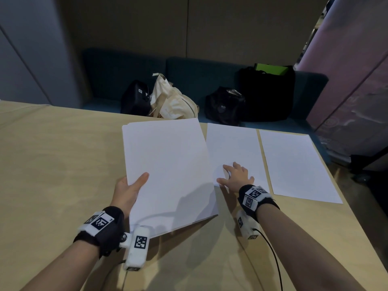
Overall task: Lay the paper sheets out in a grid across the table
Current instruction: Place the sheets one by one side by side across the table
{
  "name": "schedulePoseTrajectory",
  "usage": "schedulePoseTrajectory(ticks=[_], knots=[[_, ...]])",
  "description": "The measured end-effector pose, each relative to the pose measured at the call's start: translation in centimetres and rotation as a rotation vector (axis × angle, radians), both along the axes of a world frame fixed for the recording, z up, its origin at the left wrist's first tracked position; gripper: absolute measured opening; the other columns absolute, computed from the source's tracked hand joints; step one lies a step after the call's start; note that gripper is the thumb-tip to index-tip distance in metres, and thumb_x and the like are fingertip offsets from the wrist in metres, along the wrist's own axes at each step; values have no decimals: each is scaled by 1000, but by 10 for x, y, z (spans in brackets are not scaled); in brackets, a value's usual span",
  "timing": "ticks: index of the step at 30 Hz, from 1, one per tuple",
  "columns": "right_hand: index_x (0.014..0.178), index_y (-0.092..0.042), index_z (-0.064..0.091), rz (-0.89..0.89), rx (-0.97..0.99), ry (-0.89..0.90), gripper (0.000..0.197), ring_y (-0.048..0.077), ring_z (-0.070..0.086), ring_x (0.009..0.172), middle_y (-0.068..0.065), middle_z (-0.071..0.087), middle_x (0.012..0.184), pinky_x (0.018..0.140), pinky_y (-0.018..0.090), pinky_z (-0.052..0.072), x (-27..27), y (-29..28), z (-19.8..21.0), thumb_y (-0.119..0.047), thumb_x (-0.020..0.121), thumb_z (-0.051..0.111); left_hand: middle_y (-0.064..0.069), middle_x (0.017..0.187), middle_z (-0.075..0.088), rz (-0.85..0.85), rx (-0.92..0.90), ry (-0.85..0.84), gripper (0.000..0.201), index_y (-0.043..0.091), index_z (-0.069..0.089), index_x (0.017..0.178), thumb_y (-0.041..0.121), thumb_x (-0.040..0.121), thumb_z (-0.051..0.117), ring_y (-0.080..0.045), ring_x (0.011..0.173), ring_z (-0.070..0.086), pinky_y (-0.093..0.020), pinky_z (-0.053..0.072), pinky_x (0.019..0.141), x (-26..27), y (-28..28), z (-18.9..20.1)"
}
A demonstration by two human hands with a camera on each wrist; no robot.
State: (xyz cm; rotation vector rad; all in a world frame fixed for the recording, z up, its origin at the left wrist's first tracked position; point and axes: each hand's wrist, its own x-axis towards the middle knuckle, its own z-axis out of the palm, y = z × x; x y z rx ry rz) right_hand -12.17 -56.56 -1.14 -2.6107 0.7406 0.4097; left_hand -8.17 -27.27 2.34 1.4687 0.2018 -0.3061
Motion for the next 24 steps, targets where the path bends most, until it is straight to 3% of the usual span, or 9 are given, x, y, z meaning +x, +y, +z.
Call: schedulePoseTrajectory(ticks=[3, 12, 15, 17, 19, 21, 24], knots=[[144, -30, 28, 5, 2, 4, 65, 30, 8, 146, 1, 9, 159, 113, 59, 11, -1, -1, -1, -45, 87, 55, 3, 85, 68, -4, -3, 0, 5, 14, 62, 93, 14, 88, 60, -12, 77, 64, -22, 48, 64, 0, 0, 3], [143, -30, 31, 13, 7, 6, 64, 29, 12, 145, 2, 13, 159, 113, 58, 12, -2, -2, 2, -45, 86, 55, -6, 98, 67, -5, -1, 2, 30, 3, 59, 115, 15, 87, 62, -16, 85, 64, -26, 48, 71, 3, 1, 2], [139, -25, 39, -14, 12, -121, 53, 28, 24, 141, 4, 26, 155, 113, 51, 18, -2, -1, 4, -43, 90, 49, -12, 108, 65, 0, -2, 3, 34, 1, 59, 118, 15, 87, 62, -21, 88, 64, -30, 47, 81, 4, 0, 3], [129, -14, 53, -69, 165, -316, 42, 27, 44, 128, 8, 48, 141, 106, 39, 32, -1, 5, 14, -36, 94, 46, -12, 111, 65, 2, -6, 8, 35, 1, 59, 118, 15, 87, 63, -24, 92, 64, -32, 48, 84, 5, 0, 3], [115, -8, 61, -73, 450, -391, 33, 25, 58, 107, 10, 63, 116, 92, 30, 43, 1, 15, 28, -31, 94, 50, -13, 114, 66, 8, -8, 14, 35, 2, 59, 118, 16, 86, 63, -28, 100, 64, -36, 48, 91, 6, 1, 3], [97, -11, 61, -17, 612, -352, 21, 19, 60, 84, 4, 63, 92, 78, 25, 48, 2, 29, 41, -30, 88, 61, -12, 114, 66, 9, -8, 8, 36, 2, 59, 118, 17, 86, 64, -28, 103, 63, -37, 48, 93, 7, 2, 4], [78, -12, 59, -73, 613, -443, 19, 12, 54, 65, -2, 57, 71, 63, 21, 44, 6, 48, 52, -19, 75, 76, -11, 108, 66, 11, -17, -8, 35, 1, 59, 117, 17, 87, 63, -25, 94, 65, -34, 49, 86, 10, 6, 7]])
